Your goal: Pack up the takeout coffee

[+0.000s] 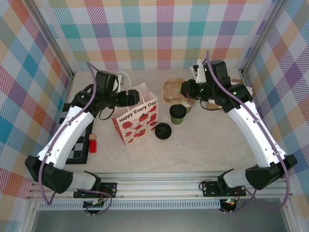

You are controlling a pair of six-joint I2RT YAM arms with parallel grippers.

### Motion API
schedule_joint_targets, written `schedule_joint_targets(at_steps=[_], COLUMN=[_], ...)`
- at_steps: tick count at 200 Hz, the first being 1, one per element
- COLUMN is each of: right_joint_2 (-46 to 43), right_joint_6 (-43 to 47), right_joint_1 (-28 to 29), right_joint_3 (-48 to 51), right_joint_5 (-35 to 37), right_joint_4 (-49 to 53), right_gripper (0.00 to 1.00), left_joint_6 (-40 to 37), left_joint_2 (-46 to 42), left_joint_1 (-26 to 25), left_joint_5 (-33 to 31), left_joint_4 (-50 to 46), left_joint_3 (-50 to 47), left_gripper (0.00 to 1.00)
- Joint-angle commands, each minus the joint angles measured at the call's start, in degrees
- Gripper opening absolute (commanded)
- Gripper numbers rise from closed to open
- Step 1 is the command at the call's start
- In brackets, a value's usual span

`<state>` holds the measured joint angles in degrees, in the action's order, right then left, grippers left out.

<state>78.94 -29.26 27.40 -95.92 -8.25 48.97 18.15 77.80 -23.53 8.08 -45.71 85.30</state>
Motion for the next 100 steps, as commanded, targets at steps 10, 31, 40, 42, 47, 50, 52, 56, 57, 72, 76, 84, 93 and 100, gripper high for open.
schedule_joint_targets(at_steps=[10, 31, 40, 42, 47, 50, 52, 56, 57, 72, 76, 84, 93, 100], right_joint_2=[0.9, 2.4, 3.2, 3.5, 4.0, 4.4, 4.7, 5.2, 5.4, 7.7, 8.3, 9.6, 11.0, 12.1], right_joint_6=[1.2, 1.2, 1.4, 1.4, 1.5, 1.6, 1.6, 1.7, 1.8, 2.1, 2.1, 2.0, 1.8, 1.7], right_joint_1=[0.4, 0.4, 0.5, 0.5, 0.5, 0.5, 0.5, 0.6, 0.6, 1.1, 1.3, 1.6, 1.9, 2.2], right_joint_3=[-2.3, -4.1, -5.0, -5.2, -5.8, -6.3, -6.5, -7.1, -7.3, -9.9, -10.7, -12.3, -14.3, -15.9], right_joint_5=[-1.8, -3.2, -3.8, -3.9, -4.3, -4.5, -4.7, -5.1, -5.2, -6.5, -6.8, -7.2, -7.4, -7.6], right_joint_4=[-0.6, -0.9, -0.9, -1.0, -1.0, -1.0, -0.9, -1.0, -1.0, -1.0, -1.0, -0.7, -0.3, 0.2], right_gripper=[0.0, 0.0, 0.0, 0.0, 0.0, 0.0, 0.0, 0.0, 0.0, 0.0, 0.0, 0.0, 0.0, 0.0], left_joint_6=[-3.3, -4.4, -5.1, -5.3, -5.7, -6.0, -6.3, -6.9, -7.1, -9.0, -9.5, -10.4, -11.6, -12.6], left_joint_2=[-0.7, -0.9, -1.2, -1.3, -1.5, -1.6, -1.8, -2.2, -2.3, -4.1, -4.5, -5.4, -6.0, -6.4], left_joint_1=[0.6, 0.6, 0.6, 0.6, 0.6, 0.7, 0.6, 0.6, 0.6, 0.6, 0.6, 0.6, 0.6, 0.6], left_joint_5=[7.0, 7.4, 7.2, 7.3, 7.6, 8.1, 8.4, 9.4, 9.6, 12.0, 12.1, 11.7, 10.7, 10.0], left_joint_4=[9.8, 10.9, 11.5, 11.7, 12.1, 12.5, 12.8, 13.5, 13.8, 17.2, 18.0, 19.3, 20.3, 20.6], left_joint_3=[-2.6, -3.4, -4.0, -4.2, -4.6, -4.9, -5.2, -5.7, -5.9, -8.2, -8.8, -9.8, -10.5, -10.6], left_gripper=[0.84, 0.84, 0.84, 0.83, 0.82, 0.81, 0.8, 0.78, 0.78, 0.68, 0.65, 0.57, 0.47, 0.4])
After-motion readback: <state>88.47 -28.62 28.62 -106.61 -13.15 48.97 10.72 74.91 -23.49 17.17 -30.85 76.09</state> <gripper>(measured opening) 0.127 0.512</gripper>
